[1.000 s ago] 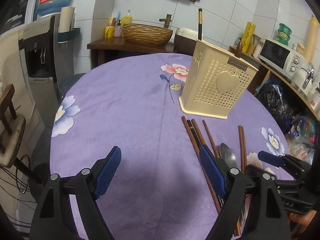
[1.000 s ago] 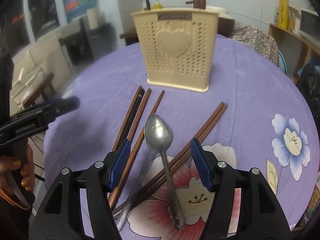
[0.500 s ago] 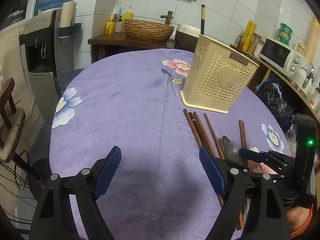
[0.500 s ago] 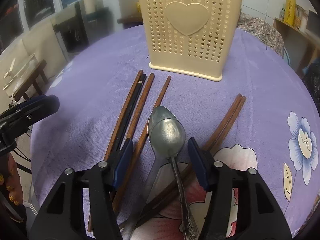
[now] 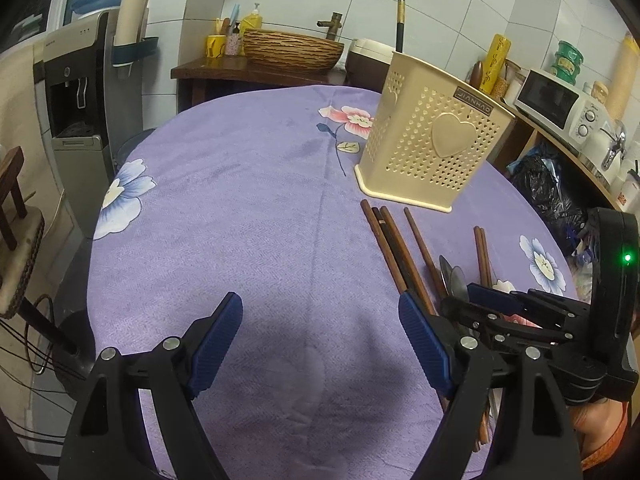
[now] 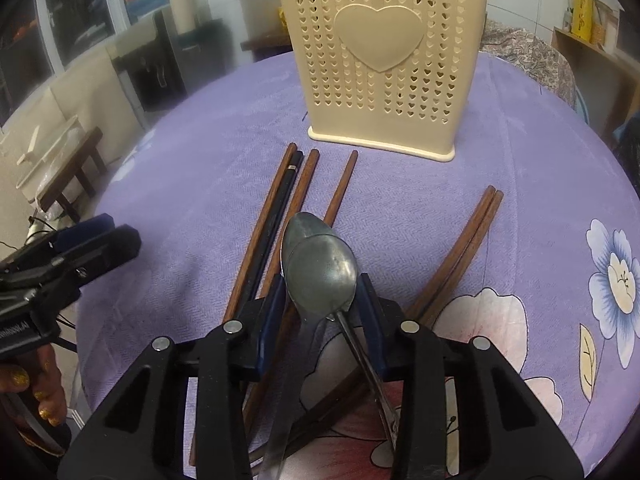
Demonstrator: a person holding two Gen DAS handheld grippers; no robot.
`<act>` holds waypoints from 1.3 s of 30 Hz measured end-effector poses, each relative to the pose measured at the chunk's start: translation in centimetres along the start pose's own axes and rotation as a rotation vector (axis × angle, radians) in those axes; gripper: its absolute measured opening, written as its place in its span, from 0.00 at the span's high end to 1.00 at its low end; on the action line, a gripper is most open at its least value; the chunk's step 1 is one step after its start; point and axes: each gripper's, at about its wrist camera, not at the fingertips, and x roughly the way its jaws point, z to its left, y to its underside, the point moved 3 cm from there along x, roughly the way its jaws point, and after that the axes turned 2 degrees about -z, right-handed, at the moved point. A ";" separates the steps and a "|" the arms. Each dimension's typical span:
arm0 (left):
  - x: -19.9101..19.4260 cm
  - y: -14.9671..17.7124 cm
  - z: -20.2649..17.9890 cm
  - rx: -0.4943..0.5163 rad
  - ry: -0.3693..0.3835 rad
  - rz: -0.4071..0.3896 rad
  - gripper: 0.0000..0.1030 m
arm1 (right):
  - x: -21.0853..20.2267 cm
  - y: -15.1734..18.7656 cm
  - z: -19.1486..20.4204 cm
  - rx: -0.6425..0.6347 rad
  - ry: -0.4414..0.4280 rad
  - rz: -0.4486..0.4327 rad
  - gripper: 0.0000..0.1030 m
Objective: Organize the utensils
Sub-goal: 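Grasp the clear plastic spoon with the right tool, then grasp a brown wooden chopstick with the left tool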
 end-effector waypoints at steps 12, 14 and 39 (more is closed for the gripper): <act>0.2 0.1 -0.9 0.013 0.011 0.010 0.23 | 0.1 0.2 -0.1 -0.016 0.006 0.001 0.63; 0.2 0.1 -1.0 0.013 0.011 0.010 0.23 | -0.1 0.1 -0.2 -0.016 0.013 0.001 0.64; 4.5 -0.1 -5.3 0.129 0.035 0.144 0.45 | -7.3 3.4 -9.5 0.249 0.156 -0.128 0.64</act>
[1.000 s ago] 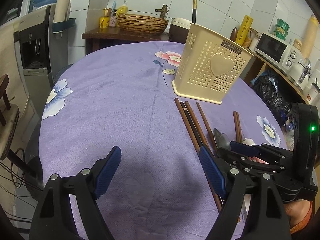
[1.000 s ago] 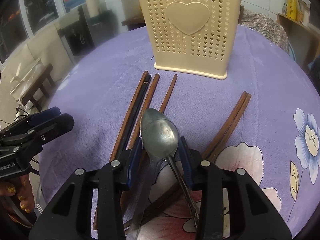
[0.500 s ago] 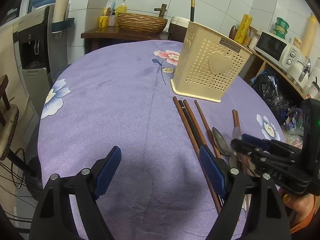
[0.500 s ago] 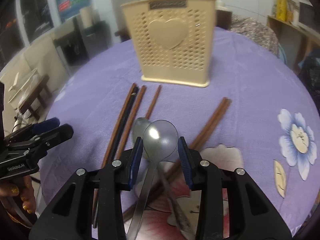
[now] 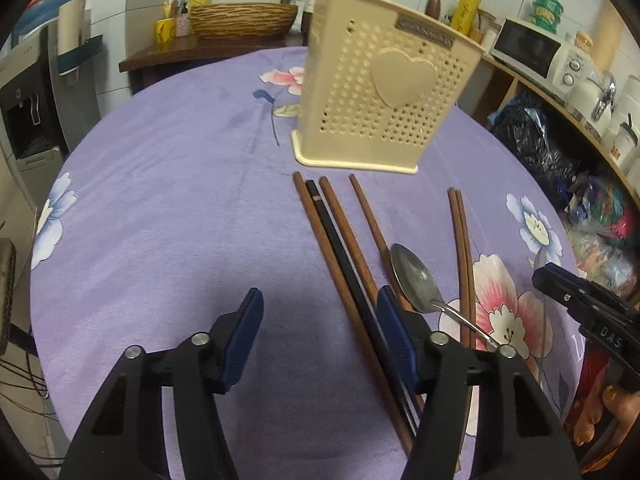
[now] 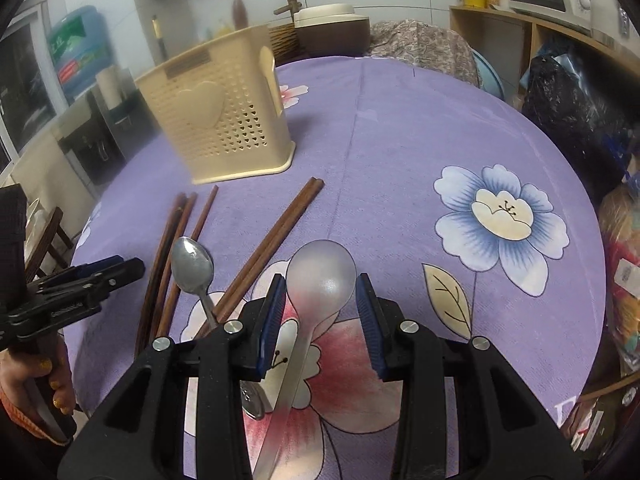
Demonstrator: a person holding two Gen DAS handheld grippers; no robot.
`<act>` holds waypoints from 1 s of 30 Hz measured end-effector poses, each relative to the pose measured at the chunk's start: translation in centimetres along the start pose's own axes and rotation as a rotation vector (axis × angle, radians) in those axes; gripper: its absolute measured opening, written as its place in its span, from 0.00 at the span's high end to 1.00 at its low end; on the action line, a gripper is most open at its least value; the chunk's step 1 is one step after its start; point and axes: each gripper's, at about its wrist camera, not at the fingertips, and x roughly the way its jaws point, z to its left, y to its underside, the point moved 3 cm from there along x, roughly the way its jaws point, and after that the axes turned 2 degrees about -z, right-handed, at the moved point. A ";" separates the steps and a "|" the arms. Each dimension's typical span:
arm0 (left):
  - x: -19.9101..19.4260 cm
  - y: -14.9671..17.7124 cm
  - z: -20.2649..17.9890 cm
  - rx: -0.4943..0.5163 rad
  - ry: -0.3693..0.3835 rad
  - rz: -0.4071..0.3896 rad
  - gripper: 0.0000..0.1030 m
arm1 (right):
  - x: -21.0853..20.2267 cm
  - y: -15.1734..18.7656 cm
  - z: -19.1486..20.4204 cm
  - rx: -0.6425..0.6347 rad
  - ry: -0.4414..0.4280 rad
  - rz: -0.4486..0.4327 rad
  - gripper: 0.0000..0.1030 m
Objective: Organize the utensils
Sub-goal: 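Grasp a brown wooden chopstick with the left tool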
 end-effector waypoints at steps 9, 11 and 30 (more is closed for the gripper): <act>0.3 0.7 -0.1 0.060 -0.101 0.007 0.50 | -0.3 0.4 0.0 -0.006 0.003 -0.010 0.64; 0.1 0.6 0.9 0.061 -0.136 0.013 0.51 | -0.4 0.4 -0.1 -0.002 0.002 -0.013 0.64; 0.7 0.2 0.4 0.113 -0.159 0.038 0.50 | -0.3 0.2 0.2 -0.010 -0.002 -0.014 0.64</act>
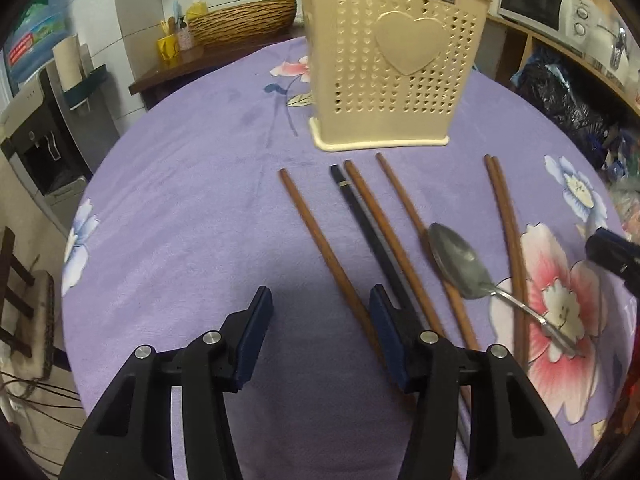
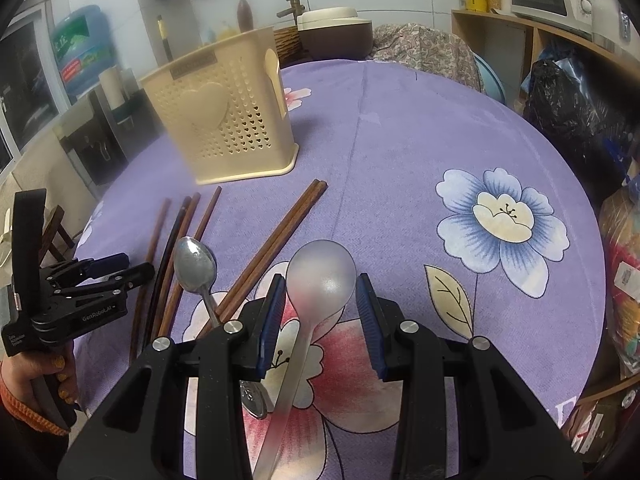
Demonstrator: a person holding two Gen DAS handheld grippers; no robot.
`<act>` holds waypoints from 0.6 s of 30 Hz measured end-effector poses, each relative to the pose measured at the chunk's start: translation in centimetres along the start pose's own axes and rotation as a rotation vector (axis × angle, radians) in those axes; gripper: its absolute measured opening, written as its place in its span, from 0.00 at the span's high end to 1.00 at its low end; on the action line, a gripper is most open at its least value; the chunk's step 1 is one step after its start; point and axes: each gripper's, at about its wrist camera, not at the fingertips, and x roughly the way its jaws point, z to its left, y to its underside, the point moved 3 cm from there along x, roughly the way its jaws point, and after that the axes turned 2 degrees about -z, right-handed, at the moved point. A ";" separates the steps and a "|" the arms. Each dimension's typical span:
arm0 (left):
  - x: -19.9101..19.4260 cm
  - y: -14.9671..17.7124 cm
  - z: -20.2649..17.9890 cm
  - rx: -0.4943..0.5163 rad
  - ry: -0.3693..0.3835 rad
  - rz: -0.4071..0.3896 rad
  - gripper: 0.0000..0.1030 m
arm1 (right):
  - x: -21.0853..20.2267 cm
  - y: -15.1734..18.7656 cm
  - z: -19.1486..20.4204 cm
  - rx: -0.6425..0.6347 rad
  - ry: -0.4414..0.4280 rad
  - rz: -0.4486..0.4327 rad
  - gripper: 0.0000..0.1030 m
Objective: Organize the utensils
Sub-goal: 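Grasp a brown wooden chopstick with the left tool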
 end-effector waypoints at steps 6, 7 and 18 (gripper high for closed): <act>1.2 -1.9 1.3 -0.050 0.029 0.021 0.50 | 0.3 -0.4 0.1 -0.003 -0.005 0.006 0.64; 1.6 -2.4 1.3 -0.055 0.030 0.026 0.50 | 0.4 -0.5 0.1 -0.004 -0.004 0.006 0.64; 4.3 -6.1 1.3 -0.039 -0.009 0.034 0.88 | 0.4 -1.5 -0.3 -0.010 0.005 -0.011 0.64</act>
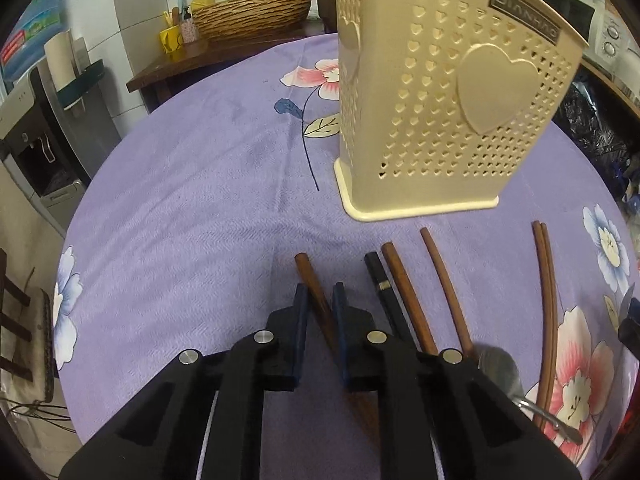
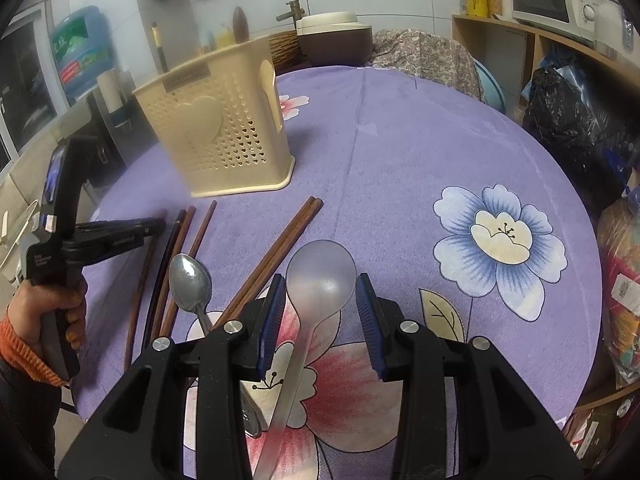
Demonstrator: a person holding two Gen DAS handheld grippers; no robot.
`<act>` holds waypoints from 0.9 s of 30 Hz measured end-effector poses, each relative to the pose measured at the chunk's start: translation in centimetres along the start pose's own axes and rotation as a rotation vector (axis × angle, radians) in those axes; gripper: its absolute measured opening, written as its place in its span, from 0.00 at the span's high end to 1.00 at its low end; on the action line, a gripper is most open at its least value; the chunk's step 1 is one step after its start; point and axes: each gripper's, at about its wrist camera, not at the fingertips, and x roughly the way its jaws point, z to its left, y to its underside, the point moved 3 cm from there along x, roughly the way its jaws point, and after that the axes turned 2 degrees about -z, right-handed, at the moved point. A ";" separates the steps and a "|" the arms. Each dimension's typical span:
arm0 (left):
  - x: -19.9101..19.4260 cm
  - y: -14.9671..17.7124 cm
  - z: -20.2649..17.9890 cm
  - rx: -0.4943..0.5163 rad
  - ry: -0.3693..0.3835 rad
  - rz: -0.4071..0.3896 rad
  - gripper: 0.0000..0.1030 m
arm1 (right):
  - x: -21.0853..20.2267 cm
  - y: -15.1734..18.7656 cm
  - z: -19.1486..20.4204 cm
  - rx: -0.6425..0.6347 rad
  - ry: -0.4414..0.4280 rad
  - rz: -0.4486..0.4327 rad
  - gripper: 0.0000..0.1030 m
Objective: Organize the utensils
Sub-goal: 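Grasp a brown wooden chopstick with the left tool, then lower the brown chopstick into the beige holder with the left tool while the right tool lifts the clear spoon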
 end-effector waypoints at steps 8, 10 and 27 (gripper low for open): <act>0.0 0.1 0.0 -0.024 0.013 -0.018 0.92 | -0.6 0.0 0.3 -0.012 0.004 -0.012 0.64; -0.4 0.2 -0.1 -0.030 0.029 -0.031 0.92 | -0.8 0.0 0.3 -0.012 0.002 -0.018 0.64; -14.9 -0.4 1.5 -0.071 0.169 -0.396 0.92 | -5.9 -1.2 1.4 -0.051 -0.054 -0.162 0.75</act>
